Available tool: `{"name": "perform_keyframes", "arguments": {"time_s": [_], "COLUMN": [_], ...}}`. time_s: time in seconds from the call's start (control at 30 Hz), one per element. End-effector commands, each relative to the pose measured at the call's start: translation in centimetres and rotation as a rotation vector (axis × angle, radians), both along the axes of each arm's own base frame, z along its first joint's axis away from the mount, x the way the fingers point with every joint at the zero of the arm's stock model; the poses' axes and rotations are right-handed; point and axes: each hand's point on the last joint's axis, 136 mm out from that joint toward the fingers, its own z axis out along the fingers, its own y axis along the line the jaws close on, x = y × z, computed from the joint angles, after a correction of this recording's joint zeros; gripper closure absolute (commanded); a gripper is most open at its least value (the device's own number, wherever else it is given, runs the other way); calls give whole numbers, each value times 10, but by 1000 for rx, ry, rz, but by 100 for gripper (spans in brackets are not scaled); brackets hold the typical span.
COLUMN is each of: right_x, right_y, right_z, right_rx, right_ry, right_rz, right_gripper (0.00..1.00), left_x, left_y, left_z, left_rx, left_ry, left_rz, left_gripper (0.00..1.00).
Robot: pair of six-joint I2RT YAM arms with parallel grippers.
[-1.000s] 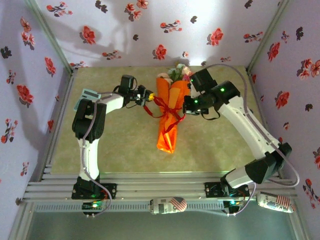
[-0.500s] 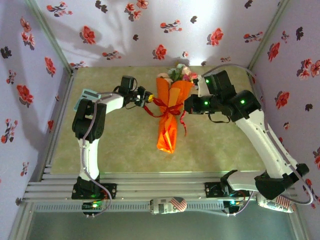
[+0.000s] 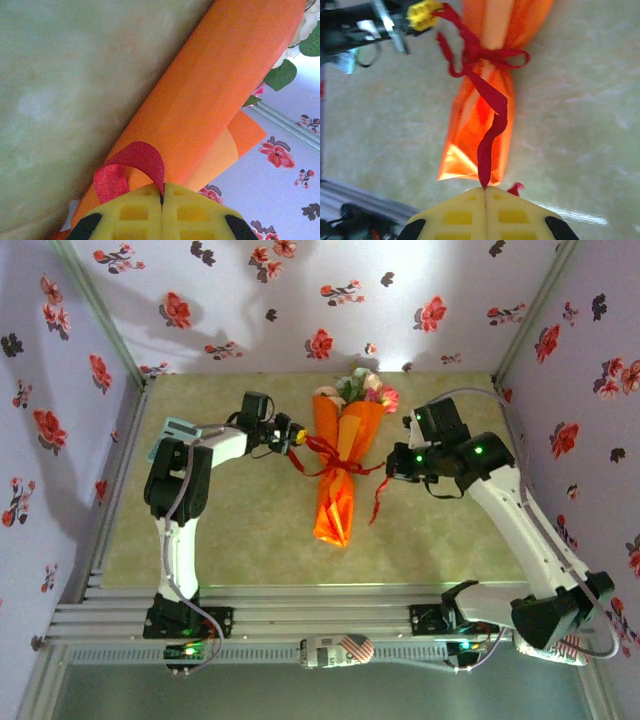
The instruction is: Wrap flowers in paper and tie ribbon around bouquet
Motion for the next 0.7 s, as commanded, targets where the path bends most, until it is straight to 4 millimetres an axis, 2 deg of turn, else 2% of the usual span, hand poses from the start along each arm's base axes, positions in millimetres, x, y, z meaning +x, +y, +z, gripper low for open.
{"name": "perform_keyframes", "arguments": {"time_s": [0.0, 0.1, 0.17, 0.27, 0.3, 0.33, 0.4, 0.5, 0.57, 0.67], "right_x": [0, 2, 10, 24, 26, 29, 36, 51, 60, 80], "right_y": [-17, -27, -27, -10, -6, -6, -4, 0, 9, 33], "right_z": [-44, -87, -109, -133, -139, -143, -138, -121, -118, -124], "right_rx": [-101, -150, -145, -95, -96, -108, -110, -37, 30, 190], "right_ry": [117, 201, 229, 289, 324, 344, 312, 235, 228, 226], "right_rz": [-77, -148, -174, -164, -164, -172, -194, -264, -320, -410], "right_gripper": [100, 100, 99, 86, 77, 69, 61, 56, 62, 76], "left_x": [-6, -11, -17, -31, -36, -41, -50, -62, -68, -74], "left_y": [1, 3, 2, 1, 1, 2, 0, -1, 1, 5], "left_z": [32, 50, 61, 69, 69, 69, 68, 65, 64, 64], "left_rx": [12, 22, 23, 30, 34, 35, 32, 44, 51, 66], "left_ry": [-63, -93, -108, -109, -103, -97, -86, -72, -69, -65], "left_rz": [-9, -11, -21, -39, -47, -53, -67, -84, -83, -75], "left_gripper": [100, 100, 100, 100, 100, 100, 100, 100, 100, 100]}}
